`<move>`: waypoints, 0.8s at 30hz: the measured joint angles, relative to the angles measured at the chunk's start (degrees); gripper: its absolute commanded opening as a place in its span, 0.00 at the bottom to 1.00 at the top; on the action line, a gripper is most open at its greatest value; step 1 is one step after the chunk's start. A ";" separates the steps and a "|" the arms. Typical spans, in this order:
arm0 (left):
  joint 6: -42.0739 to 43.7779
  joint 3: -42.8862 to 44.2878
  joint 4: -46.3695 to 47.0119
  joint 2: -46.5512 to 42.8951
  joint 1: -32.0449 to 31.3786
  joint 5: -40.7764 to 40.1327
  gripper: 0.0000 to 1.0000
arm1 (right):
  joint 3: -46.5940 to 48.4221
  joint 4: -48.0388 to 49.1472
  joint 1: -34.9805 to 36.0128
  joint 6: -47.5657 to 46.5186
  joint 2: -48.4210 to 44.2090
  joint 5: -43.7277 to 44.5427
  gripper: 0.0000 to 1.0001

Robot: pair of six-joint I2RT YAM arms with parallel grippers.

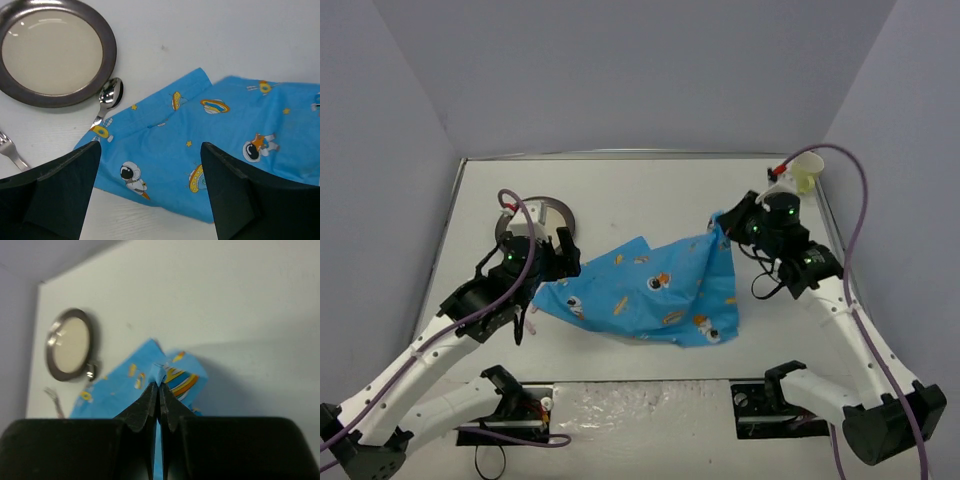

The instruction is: Set the dinner table for one person

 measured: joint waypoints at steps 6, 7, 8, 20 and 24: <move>-1.50 -5.26 0.87 3.08 -0.02 3.29 0.77 | -21.10 -6.82 -0.05 4.14 -2.28 0.60 0.00; -1.76 -5.88 1.38 3.84 -0.02 3.77 0.77 | -22.12 -7.77 -0.05 4.70 -3.54 1.04 0.00; -1.89 -6.33 2.01 4.67 -0.01 4.18 0.77 | -22.37 -8.38 -0.05 5.09 -4.93 1.74 0.00; 4.12 8.63 8.56 40.93 5.94 12.91 0.63 | -22.56 -8.80 -2.64 6.39 -5.55 6.70 0.00; 7.72 22.10 9.28 53.26 7.89 15.52 0.60 | -22.68 -8.95 -3.33 6.14 -5.33 6.78 0.00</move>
